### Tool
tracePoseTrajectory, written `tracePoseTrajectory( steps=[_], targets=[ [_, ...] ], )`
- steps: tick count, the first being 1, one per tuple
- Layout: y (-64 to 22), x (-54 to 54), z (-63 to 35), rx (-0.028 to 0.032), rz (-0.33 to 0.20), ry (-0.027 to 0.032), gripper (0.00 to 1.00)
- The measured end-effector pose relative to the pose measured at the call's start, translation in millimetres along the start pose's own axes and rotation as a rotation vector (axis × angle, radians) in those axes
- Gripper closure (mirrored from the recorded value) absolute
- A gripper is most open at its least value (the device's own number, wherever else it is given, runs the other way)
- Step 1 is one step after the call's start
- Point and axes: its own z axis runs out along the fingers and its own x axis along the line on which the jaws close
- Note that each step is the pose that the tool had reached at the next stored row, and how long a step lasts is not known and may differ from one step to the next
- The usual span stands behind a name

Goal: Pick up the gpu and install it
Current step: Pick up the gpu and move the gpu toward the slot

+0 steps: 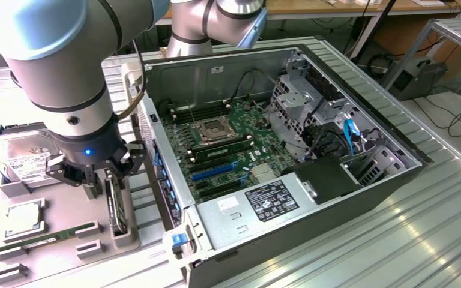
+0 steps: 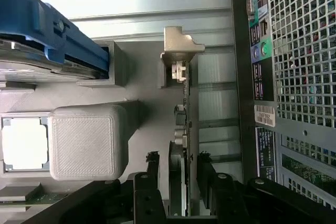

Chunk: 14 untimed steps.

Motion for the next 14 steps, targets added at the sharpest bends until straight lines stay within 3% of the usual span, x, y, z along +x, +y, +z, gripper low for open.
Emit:
tracePoseTrajectory(
  steps=[4, 6, 14],
  targets=[
    [0.0, 0.0, 0.1, -0.0002, 0.0, -0.0002, 0.6],
    [0.0, 0.0, 0.1, -0.0001, 0.0, -0.0001, 0.72],
    [0.0, 0.0, 0.1, -0.0001, 0.0, -0.0001, 0.74]
  ],
)
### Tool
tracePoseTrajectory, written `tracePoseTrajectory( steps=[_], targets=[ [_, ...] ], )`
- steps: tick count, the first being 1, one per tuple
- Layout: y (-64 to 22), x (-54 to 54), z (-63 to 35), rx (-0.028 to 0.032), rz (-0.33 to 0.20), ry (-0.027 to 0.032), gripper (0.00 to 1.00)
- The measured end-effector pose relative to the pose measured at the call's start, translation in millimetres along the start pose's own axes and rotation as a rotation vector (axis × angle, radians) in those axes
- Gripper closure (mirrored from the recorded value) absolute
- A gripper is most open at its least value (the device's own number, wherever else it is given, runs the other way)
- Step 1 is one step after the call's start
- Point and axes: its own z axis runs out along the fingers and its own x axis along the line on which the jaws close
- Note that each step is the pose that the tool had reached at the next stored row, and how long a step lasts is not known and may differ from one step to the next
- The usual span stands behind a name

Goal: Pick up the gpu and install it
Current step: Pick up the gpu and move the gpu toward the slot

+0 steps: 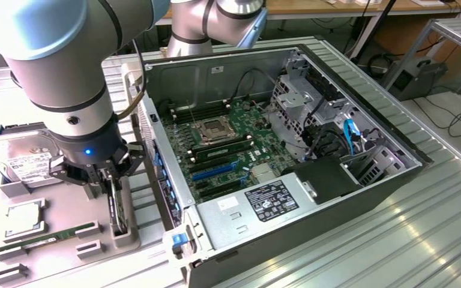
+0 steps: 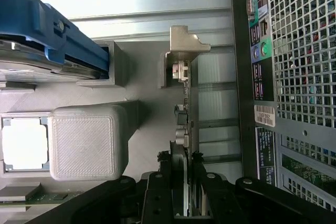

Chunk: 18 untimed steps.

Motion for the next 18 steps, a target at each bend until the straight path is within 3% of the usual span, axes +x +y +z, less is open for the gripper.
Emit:
tracePoseTrajectory(
  steps=[18],
  targets=[
    [0.2, -0.1, -4.7, -0.0001, 0.0, -0.0001, 0.74]
  ],
)
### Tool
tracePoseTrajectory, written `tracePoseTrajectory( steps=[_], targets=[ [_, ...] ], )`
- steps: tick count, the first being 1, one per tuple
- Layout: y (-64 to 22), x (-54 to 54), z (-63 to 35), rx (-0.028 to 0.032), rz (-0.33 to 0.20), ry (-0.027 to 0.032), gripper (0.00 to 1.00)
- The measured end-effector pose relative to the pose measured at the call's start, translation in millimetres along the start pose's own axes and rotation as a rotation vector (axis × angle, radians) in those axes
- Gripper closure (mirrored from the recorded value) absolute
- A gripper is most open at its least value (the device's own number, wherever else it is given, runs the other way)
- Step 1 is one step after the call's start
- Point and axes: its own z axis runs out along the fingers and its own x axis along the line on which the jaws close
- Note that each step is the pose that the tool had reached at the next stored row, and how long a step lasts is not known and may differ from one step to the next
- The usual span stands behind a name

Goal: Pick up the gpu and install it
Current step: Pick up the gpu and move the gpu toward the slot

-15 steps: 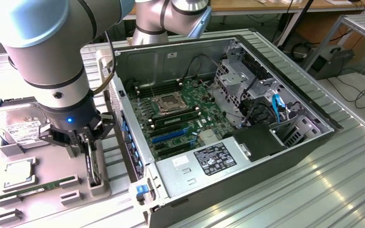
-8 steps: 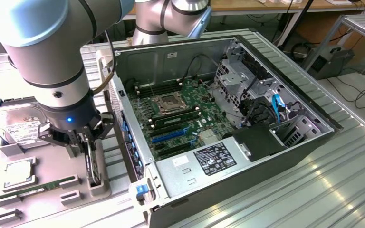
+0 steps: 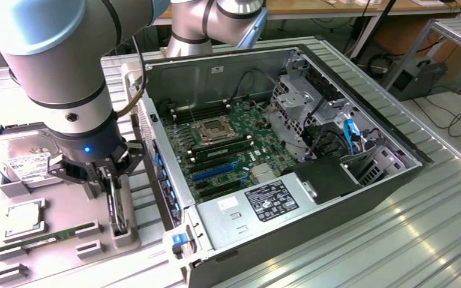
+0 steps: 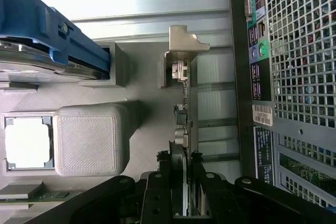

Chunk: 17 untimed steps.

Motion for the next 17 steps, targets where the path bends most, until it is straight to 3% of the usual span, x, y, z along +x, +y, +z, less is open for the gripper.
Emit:
tracePoseTrajectory(
  steps=[17],
  targets=[
    [0.1, -0.1, -3.4, 0.0, 0.0, 0.0, 0.74]
  ],
)
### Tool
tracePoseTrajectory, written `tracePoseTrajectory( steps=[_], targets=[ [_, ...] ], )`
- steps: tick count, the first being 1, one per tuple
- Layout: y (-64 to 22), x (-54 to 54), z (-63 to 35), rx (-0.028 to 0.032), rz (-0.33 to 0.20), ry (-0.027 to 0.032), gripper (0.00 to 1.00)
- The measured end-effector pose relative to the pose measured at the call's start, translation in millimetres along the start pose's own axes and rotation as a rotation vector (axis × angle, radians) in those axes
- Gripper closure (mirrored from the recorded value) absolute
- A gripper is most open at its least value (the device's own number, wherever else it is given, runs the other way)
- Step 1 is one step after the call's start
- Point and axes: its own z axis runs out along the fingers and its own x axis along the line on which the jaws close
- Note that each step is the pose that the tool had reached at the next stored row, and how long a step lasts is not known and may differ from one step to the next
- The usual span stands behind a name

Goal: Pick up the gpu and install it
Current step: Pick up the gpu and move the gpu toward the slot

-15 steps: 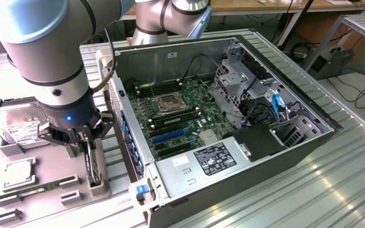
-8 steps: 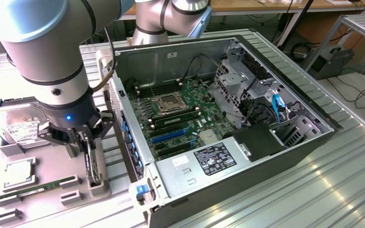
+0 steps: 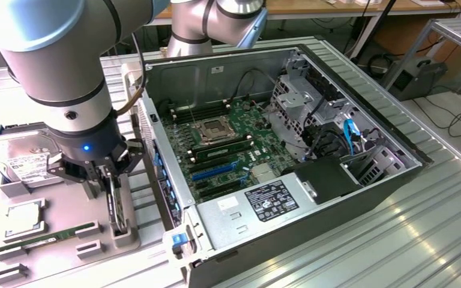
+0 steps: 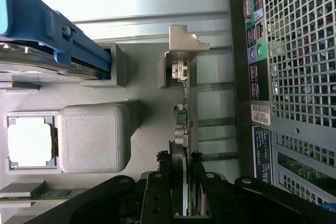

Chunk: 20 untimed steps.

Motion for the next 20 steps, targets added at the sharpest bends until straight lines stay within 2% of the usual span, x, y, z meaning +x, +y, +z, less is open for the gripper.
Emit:
tracePoseTrajectory(
  steps=[20],
  targets=[
    [0.2, -0.1, -4.9, 0.0001, 0.0, 0.0001, 0.74]
  ],
)
